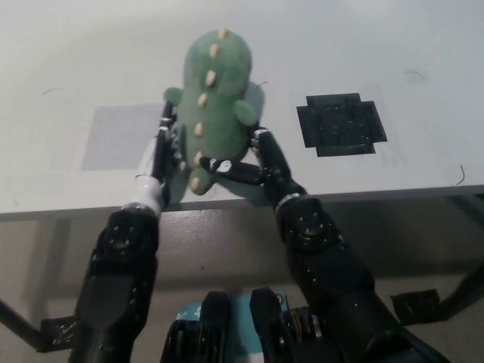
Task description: Use both hands to pick up a dinasour on the right side and move it to the left side
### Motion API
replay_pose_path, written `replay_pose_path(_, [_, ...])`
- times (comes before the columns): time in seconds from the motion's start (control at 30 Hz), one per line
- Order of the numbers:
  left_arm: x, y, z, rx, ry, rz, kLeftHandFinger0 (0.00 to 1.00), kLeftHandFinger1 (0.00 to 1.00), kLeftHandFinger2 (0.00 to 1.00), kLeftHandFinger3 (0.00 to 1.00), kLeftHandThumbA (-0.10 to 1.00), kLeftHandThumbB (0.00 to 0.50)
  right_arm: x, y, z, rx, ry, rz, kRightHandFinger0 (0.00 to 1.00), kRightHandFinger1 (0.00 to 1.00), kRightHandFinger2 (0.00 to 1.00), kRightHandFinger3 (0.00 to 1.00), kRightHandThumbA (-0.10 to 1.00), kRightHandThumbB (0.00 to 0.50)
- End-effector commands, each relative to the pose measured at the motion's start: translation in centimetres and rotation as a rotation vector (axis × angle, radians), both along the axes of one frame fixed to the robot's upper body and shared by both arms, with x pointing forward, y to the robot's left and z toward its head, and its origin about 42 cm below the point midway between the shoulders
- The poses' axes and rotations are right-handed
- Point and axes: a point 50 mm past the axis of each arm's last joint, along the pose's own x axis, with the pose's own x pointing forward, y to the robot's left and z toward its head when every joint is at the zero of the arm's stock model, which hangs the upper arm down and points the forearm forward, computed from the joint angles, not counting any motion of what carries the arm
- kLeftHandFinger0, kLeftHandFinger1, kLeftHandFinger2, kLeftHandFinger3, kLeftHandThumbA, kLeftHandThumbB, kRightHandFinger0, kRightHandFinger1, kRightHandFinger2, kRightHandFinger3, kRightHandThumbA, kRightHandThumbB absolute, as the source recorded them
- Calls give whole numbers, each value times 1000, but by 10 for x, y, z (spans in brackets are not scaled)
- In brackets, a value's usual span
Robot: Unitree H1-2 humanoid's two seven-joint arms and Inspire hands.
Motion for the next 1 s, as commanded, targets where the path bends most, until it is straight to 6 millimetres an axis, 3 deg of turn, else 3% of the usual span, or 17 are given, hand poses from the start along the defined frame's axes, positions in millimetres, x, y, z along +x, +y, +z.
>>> replay_pose_path(0.0, [-6, -5, 27, 19, -37, -16, 1000, 1000, 1000, 1000, 1000, 383, -10, 65, 44, 18, -91, 231, 1000, 1000, 1000, 1000, 1000, 81])
replay_pose_path(0.17, [-16, 6, 31, 13, -72, 9, 1000, 1000, 1000, 1000, 1000, 389, -16, 76, 49, 18, -108, 268, 1000, 1000, 1000, 1000, 1000, 65])
replay_pose_path(0.3, [-21, 15, 37, 4, -101, 33, 1000, 1000, 1000, 1000, 1000, 340, -19, 83, 60, 29, -147, 310, 1000, 1000, 1000, 1000, 1000, 29])
replay_pose_path(0.4, [-25, 20, 42, -1, -117, 31, 1000, 1000, 1000, 1000, 1000, 325, -21, 87, 64, 34, -149, 316, 1000, 1000, 1000, 1000, 1000, 58])
replay_pose_path(0.47, [-27, 23, 45, -2, -128, 31, 1000, 1000, 1000, 1000, 1000, 316, -22, 89, 67, 37, -162, 321, 1000, 1000, 1000, 1000, 1000, 17])
replay_pose_path(0.53, [-28, 25, 48, -2, -142, 26, 1000, 1000, 1000, 1000, 1000, 308, -22, 91, 69, 28, -176, 318, 1000, 1000, 1000, 1000, 1000, 13])
replay_pose_path(0.9, [-24, 22, 52, -36, -167, 22, 1000, 1000, 1000, 1000, 1000, 307, -20, 88, 72, 29, -203, 319, 1000, 1000, 1000, 1000, 1000, 0])
replay_pose_path(0.97, [-23, 20, 52, -49, -173, 22, 1000, 1000, 1000, 1000, 1000, 340, -19, 86, 71, 25, -200, 313, 1000, 1000, 1000, 1000, 1000, 0])
